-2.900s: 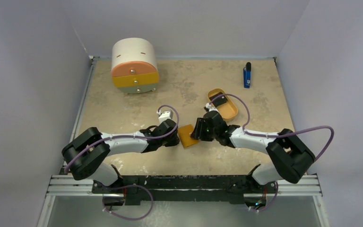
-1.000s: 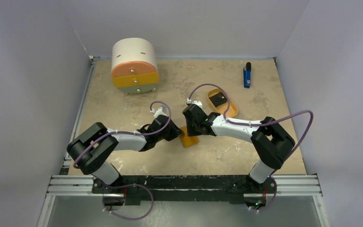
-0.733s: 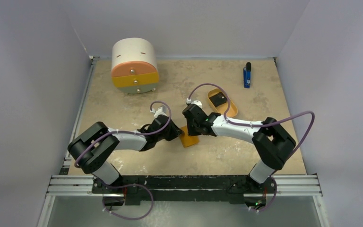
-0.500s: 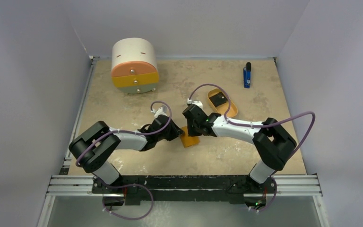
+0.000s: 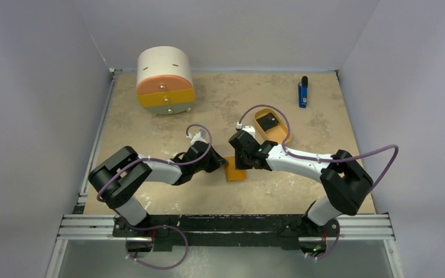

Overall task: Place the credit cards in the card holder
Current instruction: Open the card holder at the center of the board.

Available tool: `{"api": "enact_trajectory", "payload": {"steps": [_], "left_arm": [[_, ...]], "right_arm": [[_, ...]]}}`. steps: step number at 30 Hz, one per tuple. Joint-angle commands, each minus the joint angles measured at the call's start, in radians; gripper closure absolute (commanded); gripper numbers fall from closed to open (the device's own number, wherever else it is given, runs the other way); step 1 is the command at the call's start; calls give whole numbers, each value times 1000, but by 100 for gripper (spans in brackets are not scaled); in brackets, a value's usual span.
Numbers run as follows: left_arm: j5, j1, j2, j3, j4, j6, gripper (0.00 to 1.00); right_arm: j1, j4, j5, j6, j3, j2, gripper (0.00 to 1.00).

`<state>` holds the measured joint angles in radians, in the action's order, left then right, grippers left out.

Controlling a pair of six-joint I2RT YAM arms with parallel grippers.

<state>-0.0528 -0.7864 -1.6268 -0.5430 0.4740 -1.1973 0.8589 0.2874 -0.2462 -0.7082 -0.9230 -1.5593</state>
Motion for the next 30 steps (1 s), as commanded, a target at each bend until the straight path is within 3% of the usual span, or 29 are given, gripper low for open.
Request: {"api": "enact_trajectory", "payload": {"steps": [1,12,18,20,23,26,30], "left_arm": [[-28,9,-42,19,-27,2,100],[-20,11,-88,19,-9,9,100],[-14,12,-23,25,-14,16,100],[-10,12,13,16,-37,27,91],[-7,11,79,5,-77,39,62],[-6,12,141,-13,-145,57,44],[-13,10,197,-39,-247,96,35]], "right_arm": [[-3,77,-77,-33,24,54,100],[-17,101,-101,-61,62,109,100],[-48,83,-58,-78,119,189,100],[-50,42,-23,-79,155,246,100],[-50,-14,32,-78,186,333,100],[-51,-59,60,-46,195,394,100],[-49,-100,125,-18,194,442,100]]}}
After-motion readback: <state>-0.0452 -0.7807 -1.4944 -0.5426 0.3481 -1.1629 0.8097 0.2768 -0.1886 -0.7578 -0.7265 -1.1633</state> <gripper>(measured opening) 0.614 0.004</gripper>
